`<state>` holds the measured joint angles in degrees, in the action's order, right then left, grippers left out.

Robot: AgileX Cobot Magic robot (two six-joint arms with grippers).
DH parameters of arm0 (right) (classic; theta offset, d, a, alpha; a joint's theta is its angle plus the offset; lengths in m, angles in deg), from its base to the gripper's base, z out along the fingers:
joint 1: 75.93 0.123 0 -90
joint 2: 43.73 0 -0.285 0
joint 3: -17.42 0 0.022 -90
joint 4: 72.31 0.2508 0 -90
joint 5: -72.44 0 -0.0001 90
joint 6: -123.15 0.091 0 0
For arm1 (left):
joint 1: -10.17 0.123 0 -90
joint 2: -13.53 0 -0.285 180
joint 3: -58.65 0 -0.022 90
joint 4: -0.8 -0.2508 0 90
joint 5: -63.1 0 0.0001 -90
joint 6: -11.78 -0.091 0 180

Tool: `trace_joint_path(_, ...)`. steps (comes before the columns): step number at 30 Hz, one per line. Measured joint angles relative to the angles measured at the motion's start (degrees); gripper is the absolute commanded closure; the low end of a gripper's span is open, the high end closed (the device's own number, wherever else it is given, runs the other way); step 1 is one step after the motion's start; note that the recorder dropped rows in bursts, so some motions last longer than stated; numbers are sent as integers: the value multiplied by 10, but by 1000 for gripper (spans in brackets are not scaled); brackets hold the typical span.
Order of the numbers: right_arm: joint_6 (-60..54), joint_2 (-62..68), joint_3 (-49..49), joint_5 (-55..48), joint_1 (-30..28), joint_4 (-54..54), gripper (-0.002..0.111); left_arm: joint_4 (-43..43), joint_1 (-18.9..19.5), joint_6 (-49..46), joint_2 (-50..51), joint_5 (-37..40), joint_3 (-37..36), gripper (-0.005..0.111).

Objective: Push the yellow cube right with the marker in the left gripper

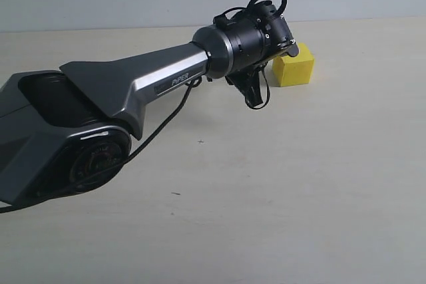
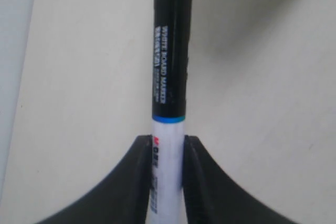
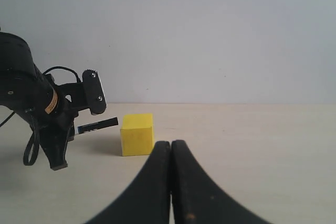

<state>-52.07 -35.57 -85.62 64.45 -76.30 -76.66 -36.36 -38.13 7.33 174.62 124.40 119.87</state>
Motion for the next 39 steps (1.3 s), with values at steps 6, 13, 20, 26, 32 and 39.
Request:
trace_joint_path(6,0,0,0,0,0,0,108,3,0,37,3,-39,0,107)
trace_joint_path(13,0,0,0,0,0,0,108,2,1,38,3,-32,0,107)
trace_joint_path(20,0,0,0,0,0,0,108,2,7,44,3,-17,0,107)
trace_joint_path(26,0,0,0,0,0,0,108,2,7,44,3,-16,0,107)
trace_joint_path(32,0,0,0,0,0,0,108,2,7,44,3,-16,0,107)
trace_joint_path(39,0,0,0,0,0,0,108,2,7,41,3,3,0,107)
